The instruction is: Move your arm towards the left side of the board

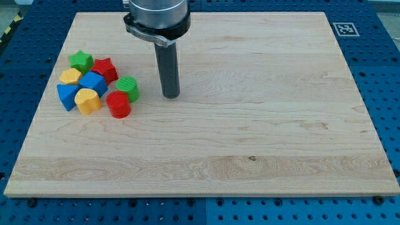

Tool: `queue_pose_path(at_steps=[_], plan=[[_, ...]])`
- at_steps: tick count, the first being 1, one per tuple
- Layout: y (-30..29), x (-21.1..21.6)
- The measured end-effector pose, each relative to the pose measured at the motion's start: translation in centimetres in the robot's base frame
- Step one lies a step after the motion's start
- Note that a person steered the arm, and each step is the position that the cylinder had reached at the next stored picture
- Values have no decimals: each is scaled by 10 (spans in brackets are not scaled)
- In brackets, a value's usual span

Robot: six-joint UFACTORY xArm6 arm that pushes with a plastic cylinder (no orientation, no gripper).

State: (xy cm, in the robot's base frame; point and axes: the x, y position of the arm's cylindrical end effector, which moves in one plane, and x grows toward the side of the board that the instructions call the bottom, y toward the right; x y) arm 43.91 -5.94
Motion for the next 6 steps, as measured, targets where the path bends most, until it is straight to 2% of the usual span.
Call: queue_pose_path(at_steps=[2,3,4,6], plan=[[-8,-14],[-31,-72],[-77,-122],[-231,-132]])
